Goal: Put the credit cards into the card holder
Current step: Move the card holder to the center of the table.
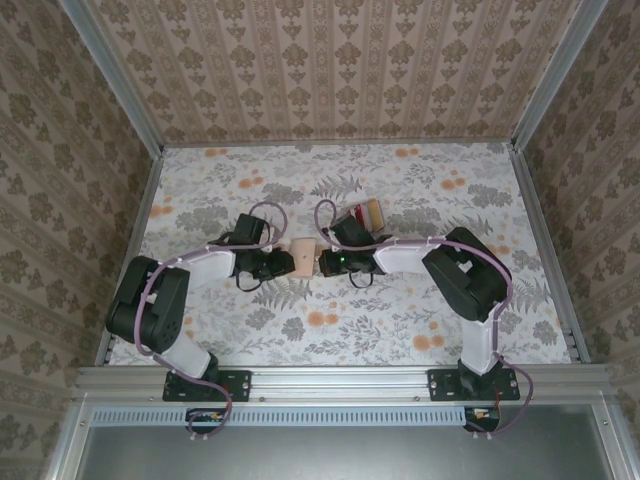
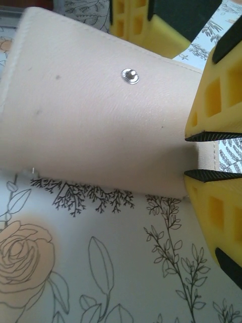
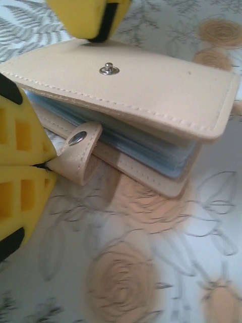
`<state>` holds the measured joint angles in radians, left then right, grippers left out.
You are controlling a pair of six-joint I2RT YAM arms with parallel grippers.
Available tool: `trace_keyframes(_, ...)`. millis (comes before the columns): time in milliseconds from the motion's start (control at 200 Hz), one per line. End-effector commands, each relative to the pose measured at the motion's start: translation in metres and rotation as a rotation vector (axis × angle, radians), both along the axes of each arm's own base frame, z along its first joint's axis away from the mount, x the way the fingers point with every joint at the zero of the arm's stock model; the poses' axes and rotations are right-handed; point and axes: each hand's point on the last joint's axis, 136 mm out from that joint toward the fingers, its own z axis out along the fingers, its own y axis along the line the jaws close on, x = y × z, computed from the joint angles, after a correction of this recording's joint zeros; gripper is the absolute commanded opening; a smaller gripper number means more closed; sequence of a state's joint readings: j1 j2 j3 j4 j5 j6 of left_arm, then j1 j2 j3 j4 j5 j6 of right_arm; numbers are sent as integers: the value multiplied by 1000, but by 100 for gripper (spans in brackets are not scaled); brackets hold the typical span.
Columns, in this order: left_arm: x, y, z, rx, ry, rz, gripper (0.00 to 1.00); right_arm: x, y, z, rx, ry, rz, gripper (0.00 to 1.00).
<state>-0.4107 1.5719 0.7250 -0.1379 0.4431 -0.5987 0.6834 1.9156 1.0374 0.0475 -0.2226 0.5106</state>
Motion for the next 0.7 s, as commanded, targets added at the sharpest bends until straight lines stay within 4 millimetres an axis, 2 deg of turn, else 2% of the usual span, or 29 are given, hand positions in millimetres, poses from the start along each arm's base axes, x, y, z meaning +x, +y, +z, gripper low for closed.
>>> trace_keyframes(0, -20, 12, -12, 24, 53, 20, 26, -21, -19, -2, -8, 54, -32, 0)
trace_keyframes(170, -39, 15, -13, -6, 56, 54, 27, -43, -20, 7, 122, 102, -16, 0)
trace_keyframes(275, -47, 13, -10, -16, 47, 57, 27, -50, -15, 16, 258, 129, 0, 0)
trace_keyframes(350, -49, 13, -4, -7, 41, 51, 27, -54, -15, 17, 278, 136, 17, 0)
trace_keyframes(590, -27, 7, 46, -25, -56, 56, 27, -55, -14, 12, 308, 152, 1, 0)
trace_keyframes(605, -30, -1, 50, -30, -63, 29, 27, -56, -15, 12, 309, 153, -2, 0)
trace_keyframes(695, -26, -14, 61, -39, -88, 9, 27, -53, -17, 11, 328, 158, -26, 0)
